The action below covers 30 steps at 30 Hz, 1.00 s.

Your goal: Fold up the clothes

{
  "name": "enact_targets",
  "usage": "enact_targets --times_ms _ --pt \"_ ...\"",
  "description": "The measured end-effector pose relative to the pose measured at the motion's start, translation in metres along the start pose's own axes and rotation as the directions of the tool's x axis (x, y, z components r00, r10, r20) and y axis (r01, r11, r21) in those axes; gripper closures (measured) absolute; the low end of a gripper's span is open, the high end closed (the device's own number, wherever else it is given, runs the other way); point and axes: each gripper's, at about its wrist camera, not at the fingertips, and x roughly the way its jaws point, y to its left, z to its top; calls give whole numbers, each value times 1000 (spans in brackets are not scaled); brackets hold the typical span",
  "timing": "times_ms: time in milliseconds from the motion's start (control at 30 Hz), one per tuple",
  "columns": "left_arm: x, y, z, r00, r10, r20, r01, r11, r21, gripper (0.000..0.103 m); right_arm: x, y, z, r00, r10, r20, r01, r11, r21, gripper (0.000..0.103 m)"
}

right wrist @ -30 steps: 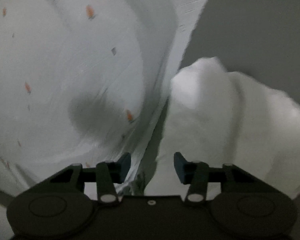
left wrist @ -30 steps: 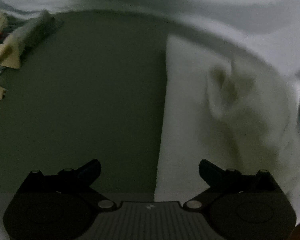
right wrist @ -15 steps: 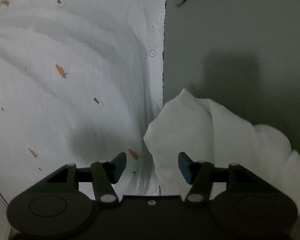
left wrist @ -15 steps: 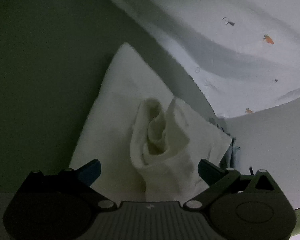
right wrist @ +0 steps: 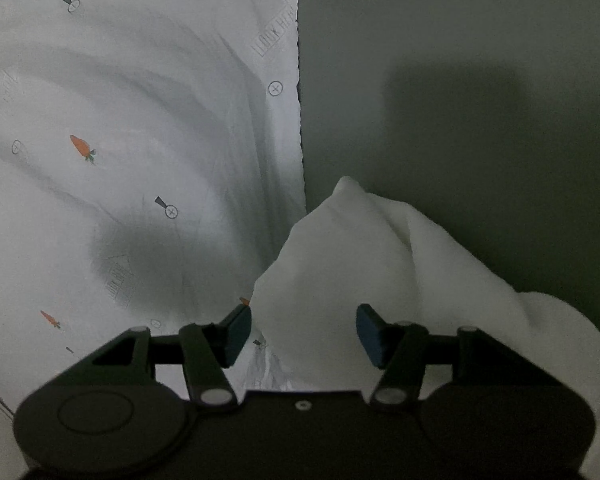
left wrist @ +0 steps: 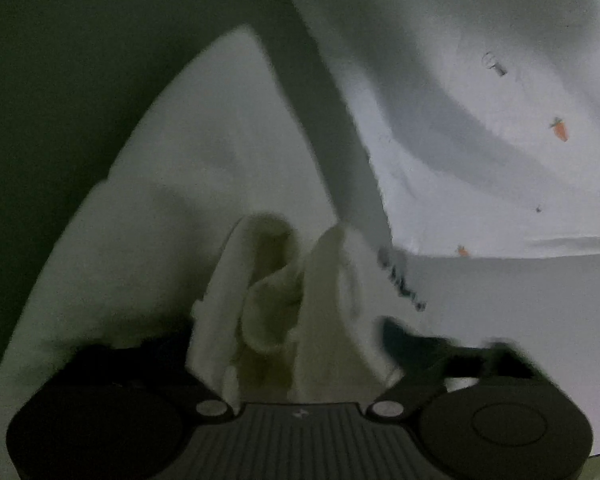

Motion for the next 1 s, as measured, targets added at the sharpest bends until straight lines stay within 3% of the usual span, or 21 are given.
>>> enact_targets --times_ms 100,233,300,367,400,467,533,567,633,667,700,767,833,1000 --pt "-9 -38 -17 995 75 61 -86 976 200 76 -4 -5 0 1000 5 23 -6 1000 27 45" --pt "-38 -82 -37 987 16 161 -75 929 363 82 -8 -7 1 999 6 49 -8 999 41 45" --pt "-60 -92 -42 970 -19 241 -77 920 385 83 -11 -3 0 998 -3 57 2 1000 16 45" --pt "-78 -88 -43 940 0 340 -132 922 364 83 -14 4 -2 997 -33 73 35 999 -29 43" --pt "-83 -81 -42 924 28 381 -172 920 351 83 -14 8 -3 995 -65 80 70 995 -66 43" --pt "-79 -52 -33 895 157 417 -280 926 254 80 -12 16 -6 986 -139 89 152 977 -150 41" --pt "-60 -15 -20 884 321 341 -385 913 138 71 -3 27 -11 960 -262 93 278 921 -274 36" --pt "-53 -2 -17 877 367 311 -421 898 127 63 4 33 -17 936 -338 97 350 869 -349 30" --pt "-50 4 -20 867 390 312 -450 880 150 50 19 45 -29 880 -460 117 454 743 -491 27" --pt "-52 3 -22 862 386 328 -454 876 163 40 26 51 -36 852 -507 132 487 673 -557 23" --pt "-54 3 -22 860 385 334 -459 871 177 26 32 54 -41 839 -526 140 494 629 -600 19" --pt "-52 7 -18 863 401 308 -474 853 216 11 40 56 -47 839 -530 120 474 604 -641 15" --pt "-50 18 -15 863 420 281 -487 839 242 6 47 56 -50 837 -539 91 453 590 -668 10" --pt "-49 33 -15 893 377 247 -434 867 246 0 69 55 -58 794 -604 63 431 489 -758 9"
